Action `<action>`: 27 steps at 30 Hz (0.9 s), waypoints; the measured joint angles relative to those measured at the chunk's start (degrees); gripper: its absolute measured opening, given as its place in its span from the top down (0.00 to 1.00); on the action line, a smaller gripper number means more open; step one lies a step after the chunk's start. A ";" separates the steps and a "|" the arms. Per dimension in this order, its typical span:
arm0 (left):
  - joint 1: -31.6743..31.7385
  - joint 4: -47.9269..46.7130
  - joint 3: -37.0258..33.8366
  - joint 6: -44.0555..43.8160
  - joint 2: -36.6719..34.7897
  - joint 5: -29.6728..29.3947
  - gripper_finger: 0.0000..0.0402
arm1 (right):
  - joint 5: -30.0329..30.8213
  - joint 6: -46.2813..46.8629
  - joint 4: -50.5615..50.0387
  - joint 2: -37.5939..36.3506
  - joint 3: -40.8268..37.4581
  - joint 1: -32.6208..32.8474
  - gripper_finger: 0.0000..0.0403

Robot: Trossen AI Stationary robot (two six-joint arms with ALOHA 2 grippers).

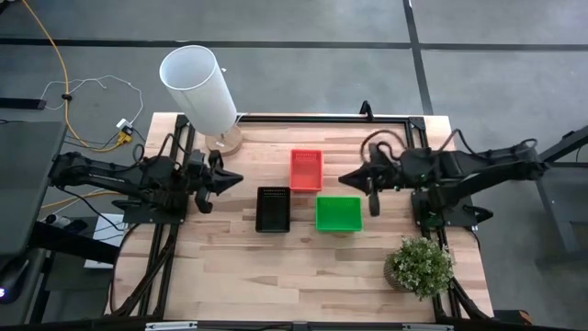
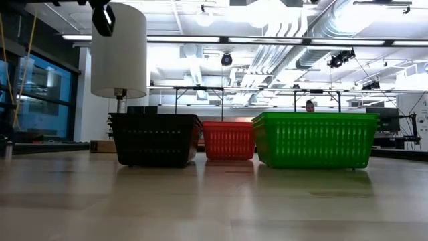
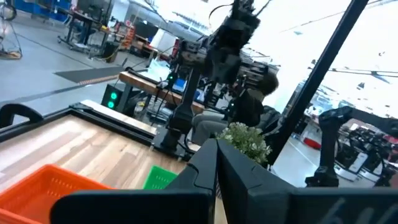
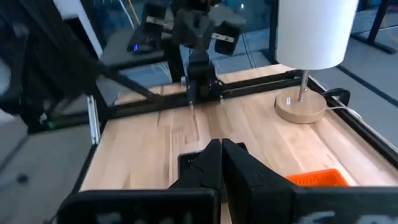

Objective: Stack baskets by color
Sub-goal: Return to Home Position

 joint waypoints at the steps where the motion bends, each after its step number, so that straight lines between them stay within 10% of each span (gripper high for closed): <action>1: 0.00 -0.02 0.00 0.24 -0.21 -0.04 1.00 | -0.98 0.24 1.79 -1.68 -2.21 -0.87 1.00; 11: 0.02 0.01 -0.01 5.30 -0.39 -1.26 1.00 | -5.90 4.49 28.75 -12.65 -27.48 -7.55 1.00; 27: 0.04 -0.43 -0.02 6.21 -0.36 -3.11 1.00 | -10.96 4.64 30.34 -12.59 -29.12 -8.59 1.00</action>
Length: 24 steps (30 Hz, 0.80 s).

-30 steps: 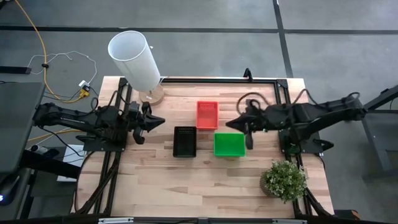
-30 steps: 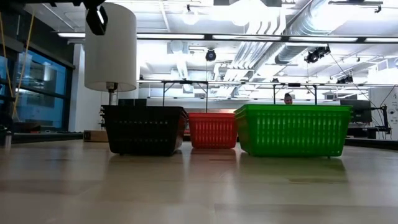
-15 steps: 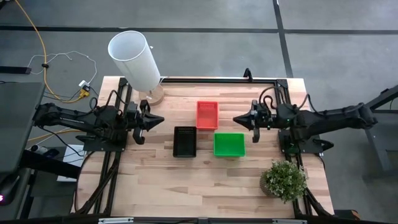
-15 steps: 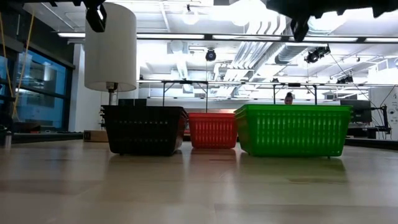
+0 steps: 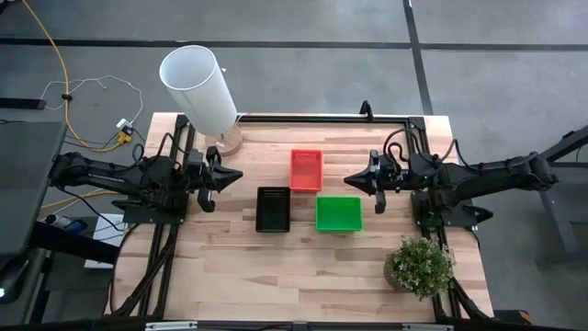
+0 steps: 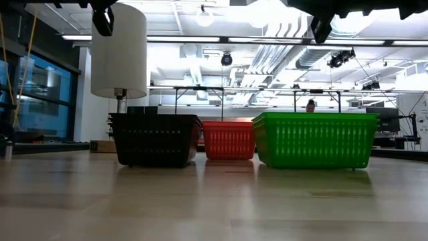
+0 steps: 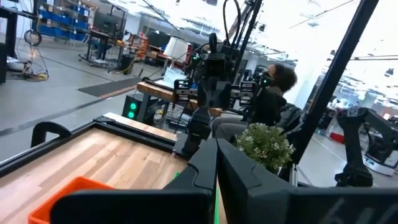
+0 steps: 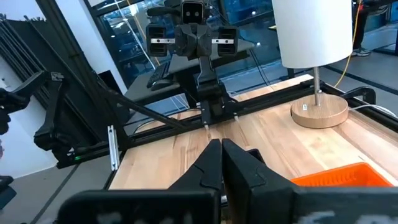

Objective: Stack baskets by color
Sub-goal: Return to Home Position

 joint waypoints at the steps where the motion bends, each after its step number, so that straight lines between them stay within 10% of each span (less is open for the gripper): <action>1: 0.00 0.02 0.00 -0.19 0.00 0.08 1.00 | -0.01 0.37 0.00 0.01 0.00 0.00 1.00; 12: 1.41 -6.38 -1.61 0.61 -7.76 4.39 1.00 | -2.16 1.86 0.04 0.01 0.02 0.15 1.00; 24: 4.00 -0.05 -19.34 -5.26 -23.35 6.24 1.00 | -2.21 6.51 0.04 0.03 0.02 0.15 1.00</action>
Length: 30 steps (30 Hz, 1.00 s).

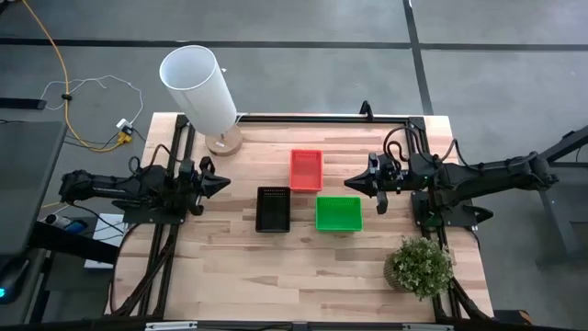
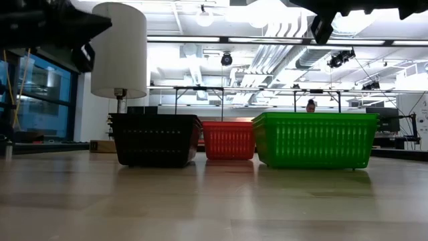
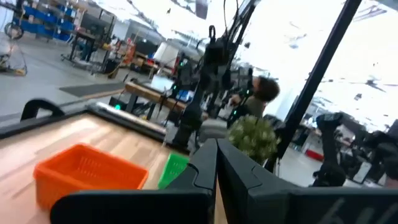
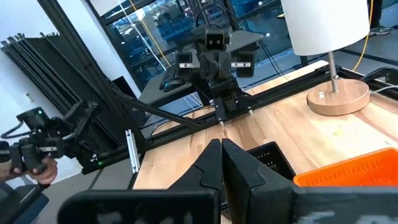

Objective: Stack baskets by color
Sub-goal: Return to Home Position

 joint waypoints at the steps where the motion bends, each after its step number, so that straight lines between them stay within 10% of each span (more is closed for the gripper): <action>1: -0.02 -0.35 -0.87 -0.09 -0.84 0.05 1.00 | 0.16 -0.02 0.00 0.00 0.00 0.00 1.00; 30: 2.05 -15.81 -3.81 5.42 -9.98 3.97 1.00 | 1.21 3.18 -0.98 0.02 0.02 0.00 1.00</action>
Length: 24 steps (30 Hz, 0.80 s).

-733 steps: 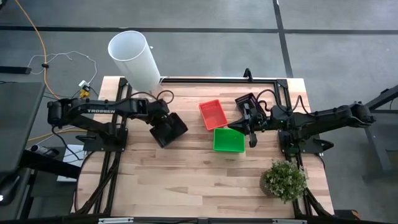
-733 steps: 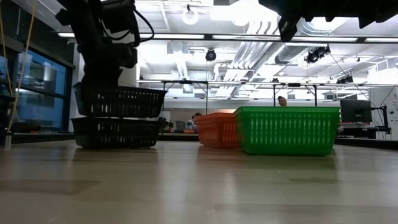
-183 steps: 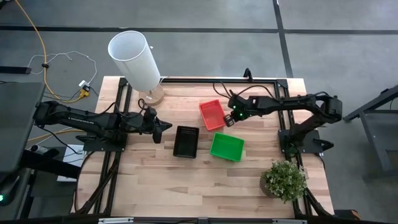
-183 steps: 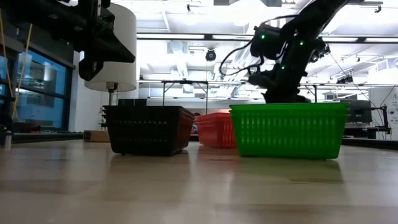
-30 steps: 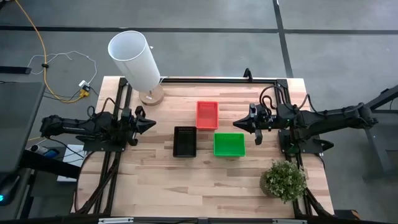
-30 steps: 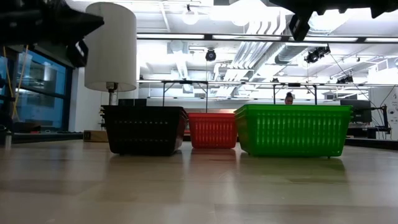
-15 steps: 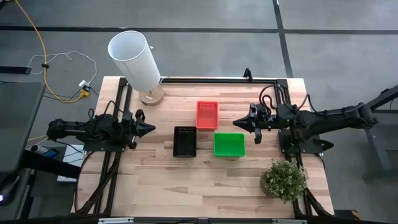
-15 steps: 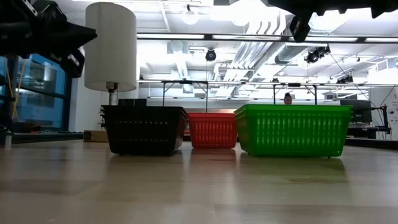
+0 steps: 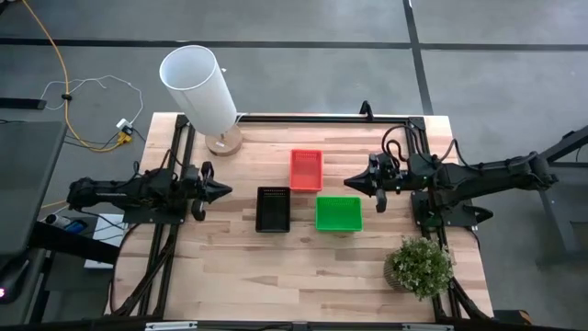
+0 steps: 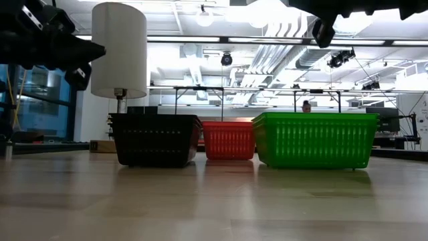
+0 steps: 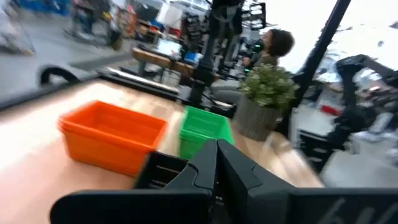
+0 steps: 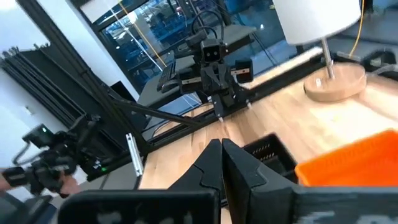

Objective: Stack baskets by color
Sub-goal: Return to Home Position

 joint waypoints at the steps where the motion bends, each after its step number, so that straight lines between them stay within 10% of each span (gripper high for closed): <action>1: 0.08 -0.05 0.00 -1.52 0.22 1.06 1.00 | -0.01 1.41 -0.23 -0.05 0.00 0.00 1.00; 10: 0.05 -0.03 0.00 -6.62 0.53 1.98 1.00 | -0.76 0.93 -10.30 -10.79 -3.48 -0.02 1.00; 24: 0.05 -0.01 0.00 -6.65 0.53 1.96 1.00 | 0.45 -3.96 2.97 -37.30 -26.09 -0.04 1.00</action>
